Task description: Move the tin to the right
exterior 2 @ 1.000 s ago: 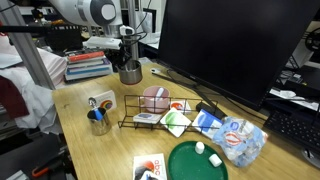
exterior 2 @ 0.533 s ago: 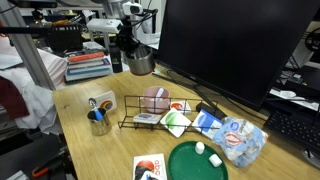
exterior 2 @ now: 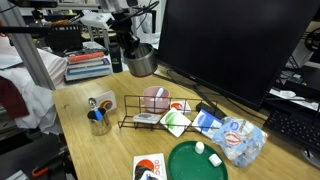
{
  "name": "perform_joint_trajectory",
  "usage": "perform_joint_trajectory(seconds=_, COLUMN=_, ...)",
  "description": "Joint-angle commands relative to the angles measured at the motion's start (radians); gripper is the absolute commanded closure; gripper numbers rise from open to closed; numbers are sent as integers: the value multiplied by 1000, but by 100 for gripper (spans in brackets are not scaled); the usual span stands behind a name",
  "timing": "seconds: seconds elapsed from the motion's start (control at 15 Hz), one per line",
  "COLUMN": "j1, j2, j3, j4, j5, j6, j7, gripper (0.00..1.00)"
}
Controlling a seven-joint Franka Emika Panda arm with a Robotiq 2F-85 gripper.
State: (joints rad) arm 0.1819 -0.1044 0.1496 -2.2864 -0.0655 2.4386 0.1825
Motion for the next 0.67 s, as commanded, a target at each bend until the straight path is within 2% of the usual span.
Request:
perform_joint_trajectory(seconds=0.0, j1=-11, j2=0, j3=11, j4=1, j5=2, j6=-1, j7=-2, gripper=92)
perform_joint_trajectory(seconds=0.2, j1=-11, j2=0, j3=11, j4=1, j5=2, j6=0, j7=-2, gripper=92)
perform_joint_trajectory(seconds=0.27, j1=-11, j2=0, j3=11, j4=1, j5=2, j6=0, j7=-2, gripper=98)
perform_joint_trajectory(seconds=0.4, j1=-23, j2=-2, j3=12, j4=-18, j5=-37, j6=5, j7=69, gripper=98)
perform_joint_trajectory(seconds=0.6, j1=-43, j2=-22, j3=3, j4=-75, j5=-31, j6=9, j7=180, gripper=98)
